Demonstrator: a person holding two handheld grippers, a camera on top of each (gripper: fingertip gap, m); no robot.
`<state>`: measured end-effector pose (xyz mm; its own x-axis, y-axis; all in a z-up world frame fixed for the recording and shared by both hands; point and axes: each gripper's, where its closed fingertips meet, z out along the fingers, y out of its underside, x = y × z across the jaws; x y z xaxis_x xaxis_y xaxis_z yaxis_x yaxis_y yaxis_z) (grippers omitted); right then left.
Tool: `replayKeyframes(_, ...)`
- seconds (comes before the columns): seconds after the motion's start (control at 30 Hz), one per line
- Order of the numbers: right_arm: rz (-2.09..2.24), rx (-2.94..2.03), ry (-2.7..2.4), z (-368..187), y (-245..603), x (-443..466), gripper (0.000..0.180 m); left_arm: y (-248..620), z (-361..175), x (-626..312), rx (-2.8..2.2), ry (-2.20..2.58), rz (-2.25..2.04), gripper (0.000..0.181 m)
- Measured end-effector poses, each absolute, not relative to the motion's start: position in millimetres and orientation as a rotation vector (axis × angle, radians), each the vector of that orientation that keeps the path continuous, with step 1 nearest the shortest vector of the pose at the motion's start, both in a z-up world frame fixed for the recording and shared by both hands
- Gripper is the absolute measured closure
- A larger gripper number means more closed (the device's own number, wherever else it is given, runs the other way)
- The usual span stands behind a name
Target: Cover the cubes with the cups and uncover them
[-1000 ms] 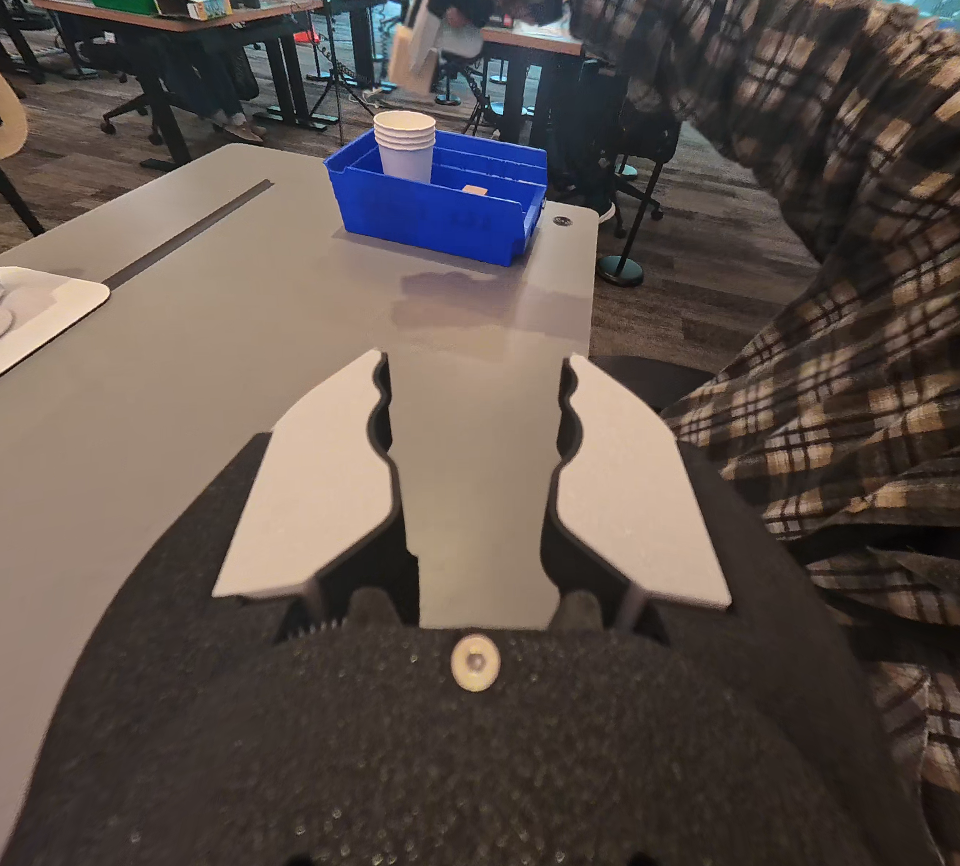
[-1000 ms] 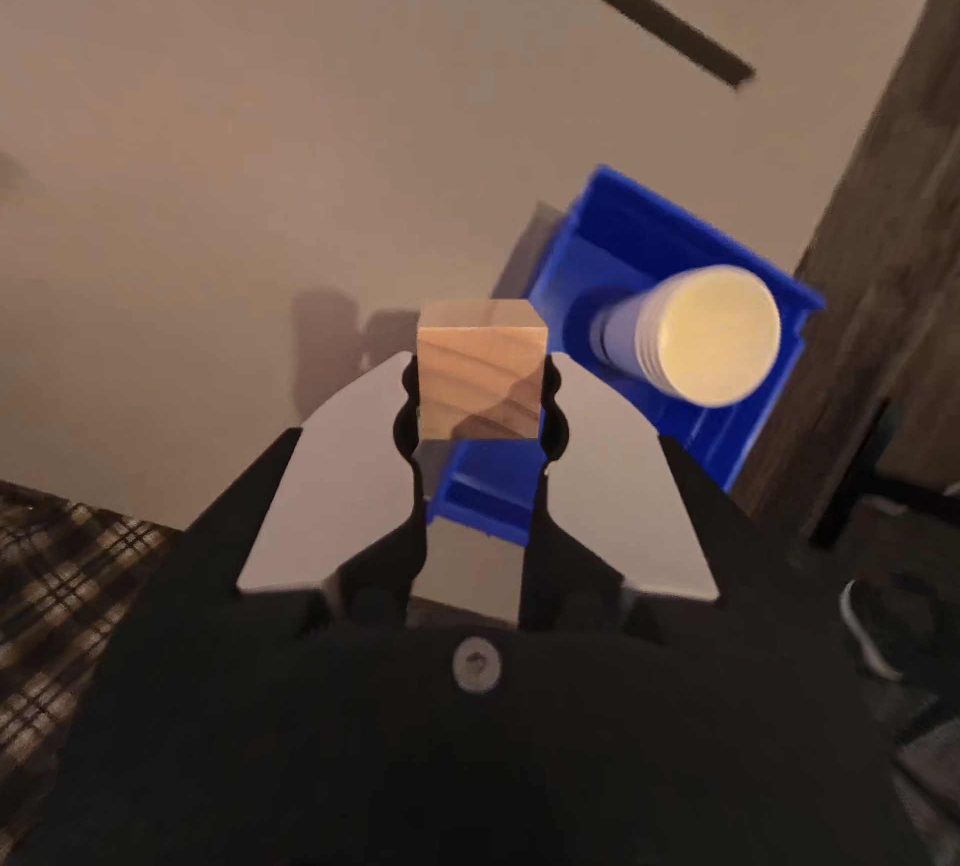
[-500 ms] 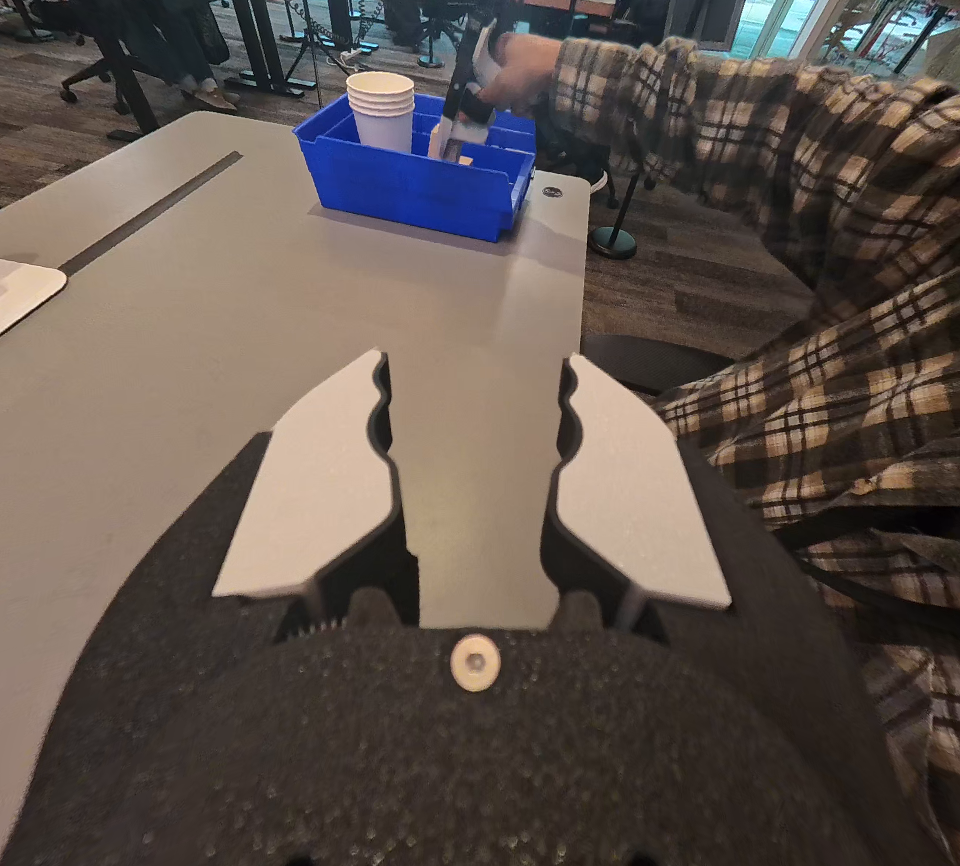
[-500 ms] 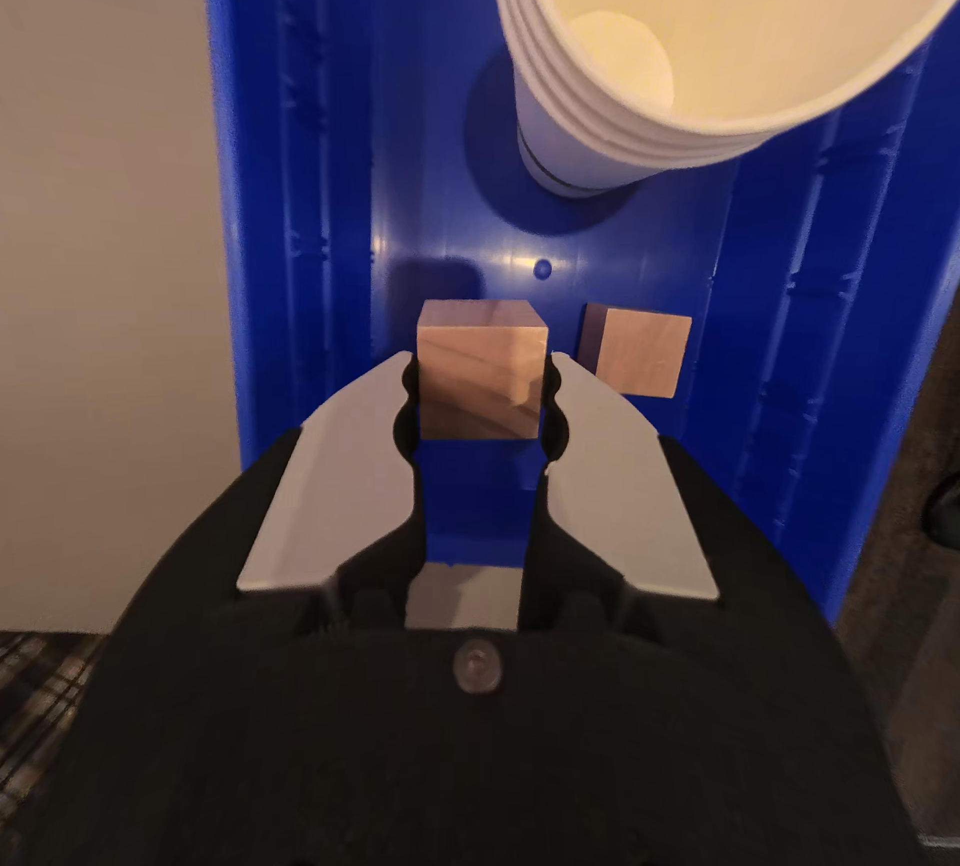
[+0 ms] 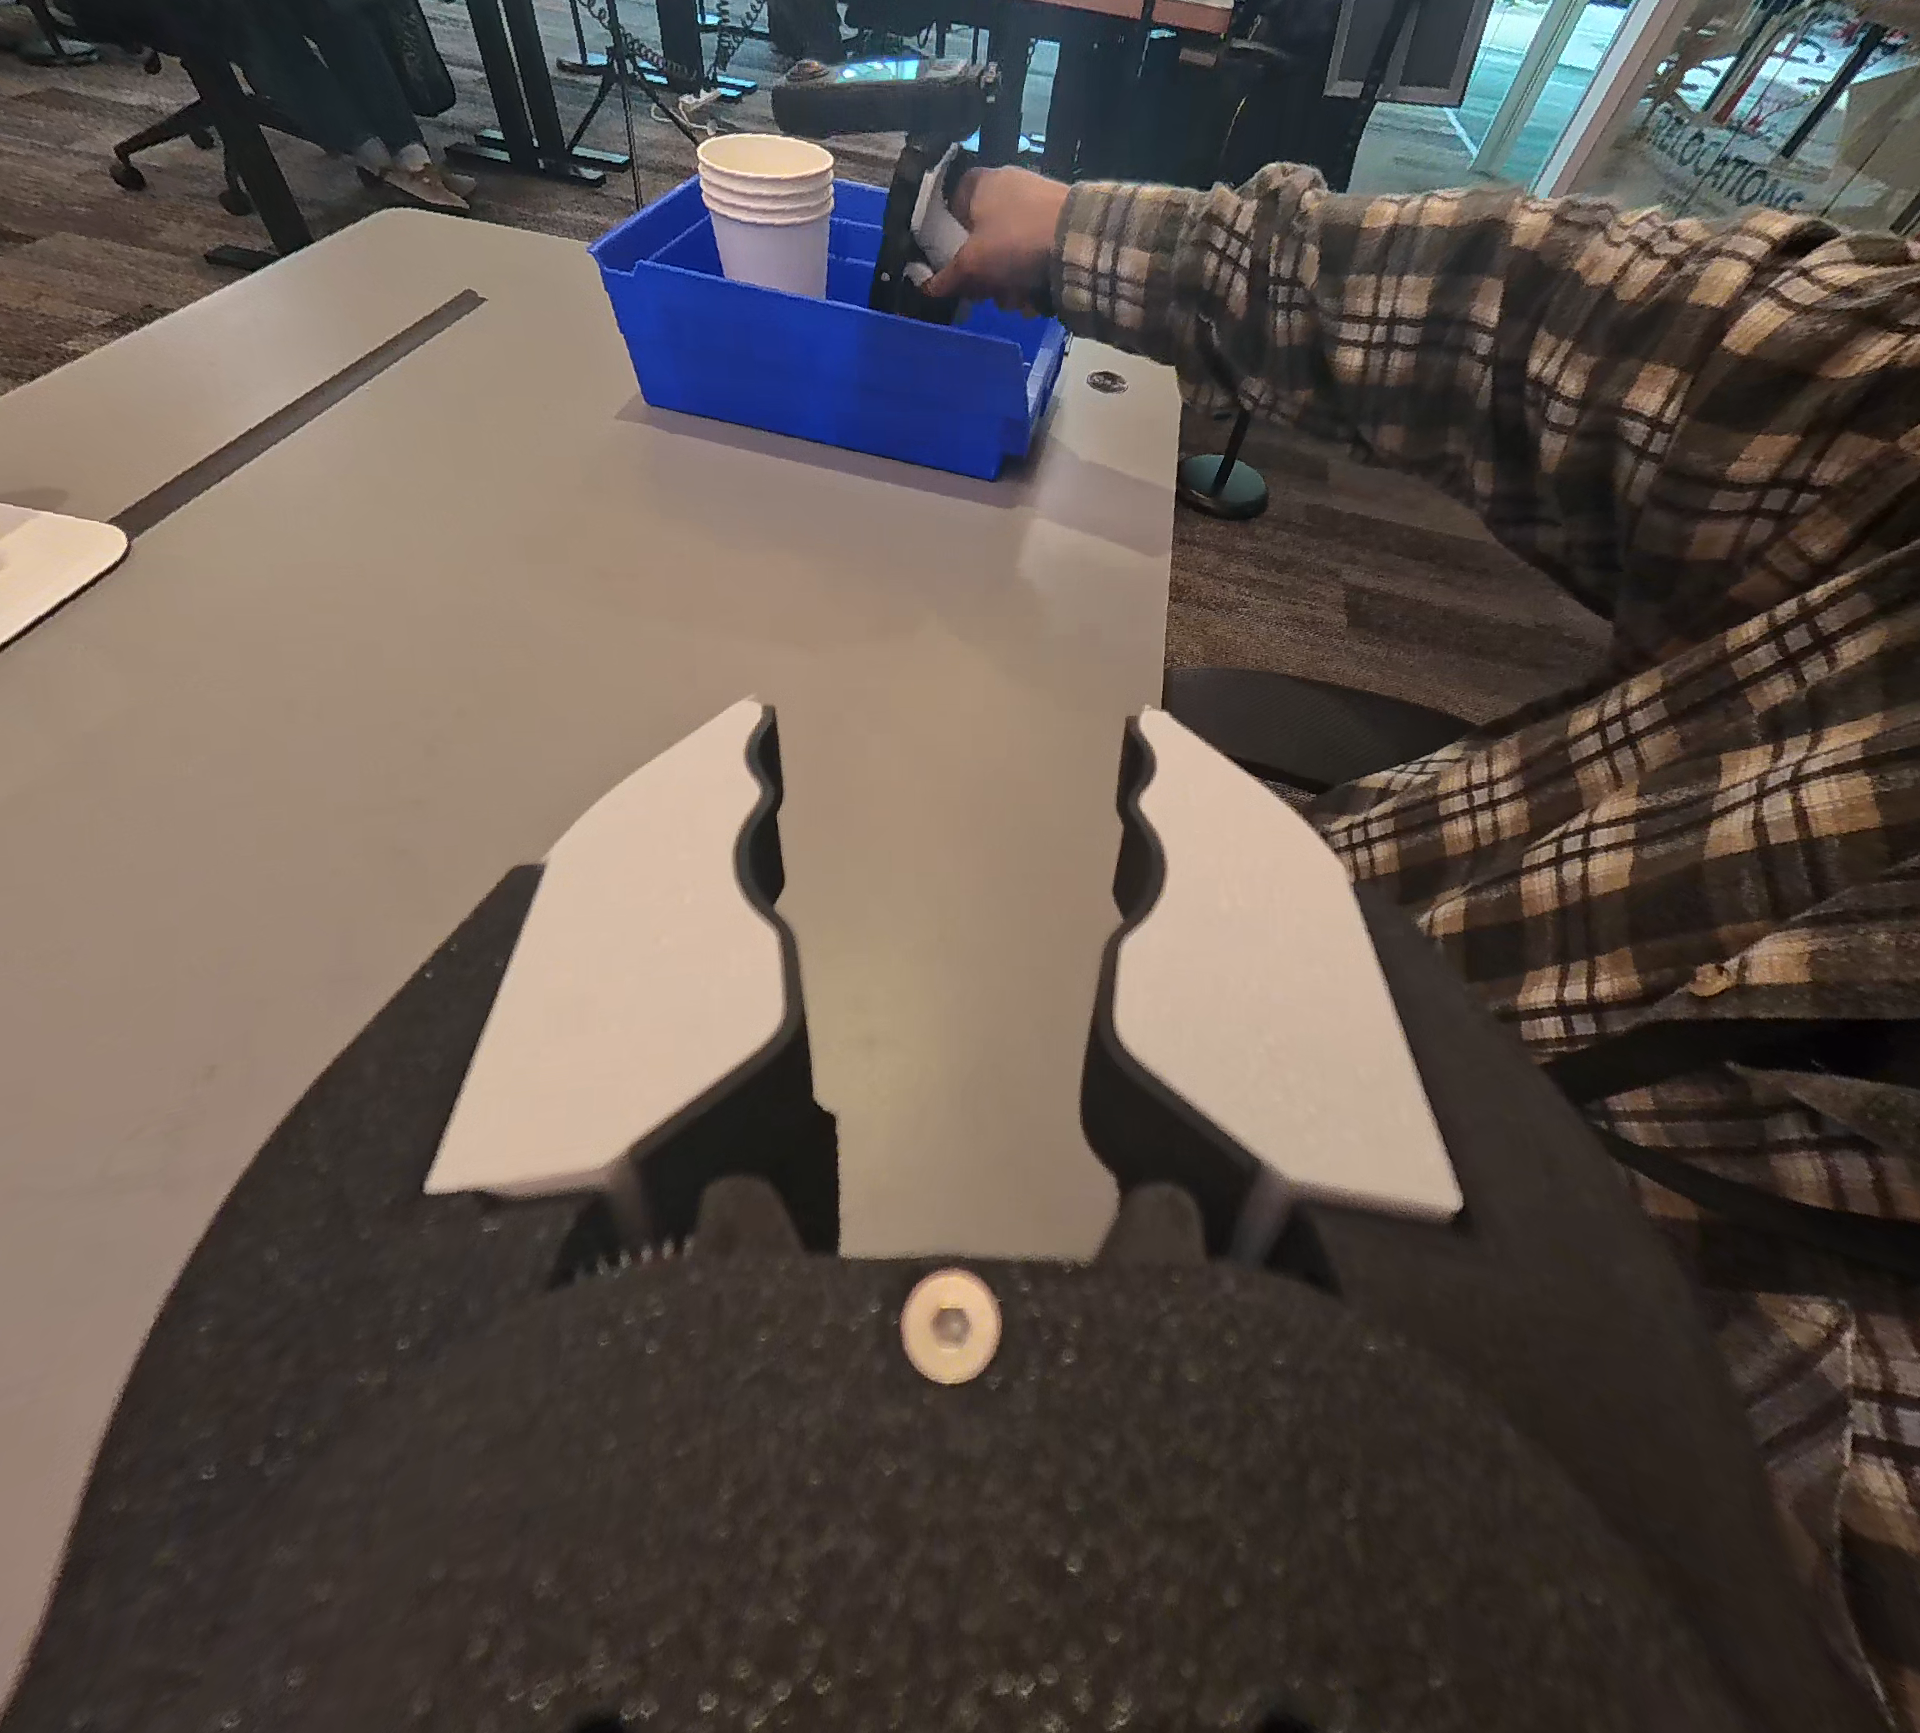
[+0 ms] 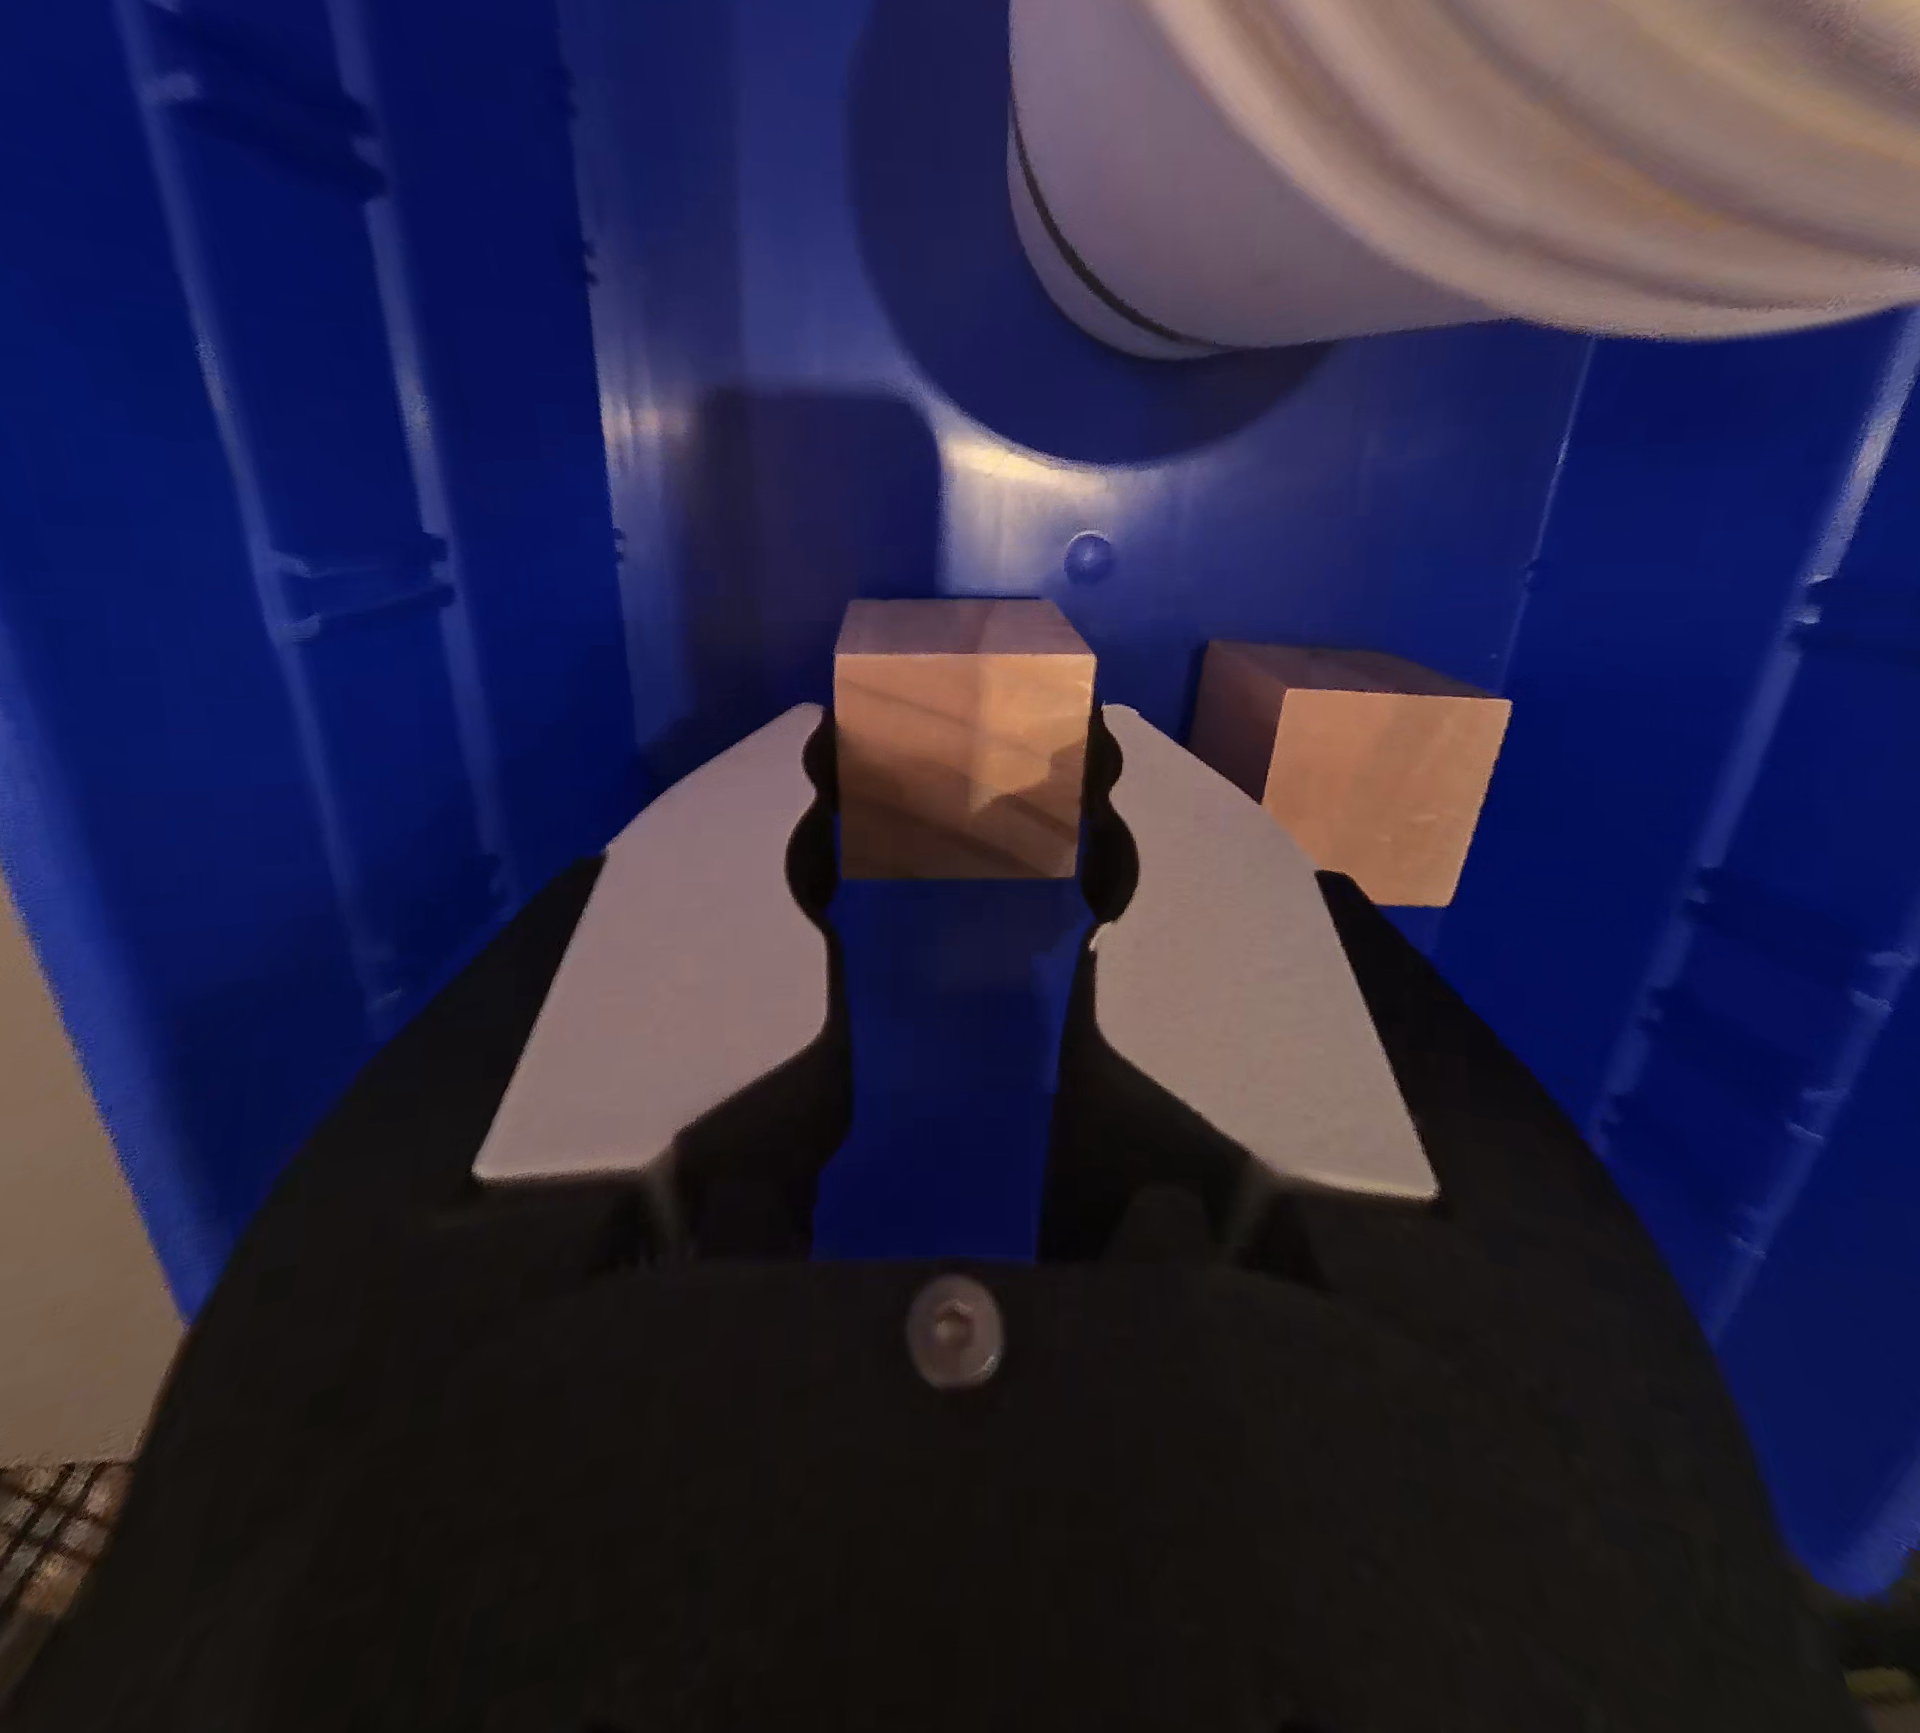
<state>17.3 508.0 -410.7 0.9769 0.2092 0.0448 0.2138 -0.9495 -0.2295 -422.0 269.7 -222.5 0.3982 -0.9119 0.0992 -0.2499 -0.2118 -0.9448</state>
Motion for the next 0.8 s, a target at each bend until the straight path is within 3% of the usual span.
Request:
replayKeyframes(0.17,-0.031,-2.876,-0.297,-415.4,511.1,19.5,0.133,267.2,-219.9,-422.5,-1.692,1.033,-0.859,0.119)
replayKeyframes(0.3,-0.017,-2.854,-0.358,-396.3,503.7,15.8,0.110,266.6,-216.5,-425.5,-1.684,1.023,-0.856,0.119)
replayKeyframes(0.4,-0.089,-2.838,-0.417,-360.1,492.1,16.7,0.094,267.4,-214.0,-430.9,-1.684,1.011,-0.841,0.119)
replayKeyframes(0.53,-0.183,-2.654,-0.546,-276.0,494.7,0.3,0.091,272.2,-204.5,-449.6,-1.673,0.949,-0.810,0.120)
replayKeyframes(0.67,-0.120,-2.355,-0.881,-213.2,501.4,-84.7,0.086,278.4,-193.0,-471.3,-1.653,0.861,-0.805,0.120)
replayKeyframes(0.8,0.087,-2.081,-1.273,-220.4,486.2,-216.3,0.086,281.4,-192.1,-481.9,-1.658,0.829,-0.799,0.119)
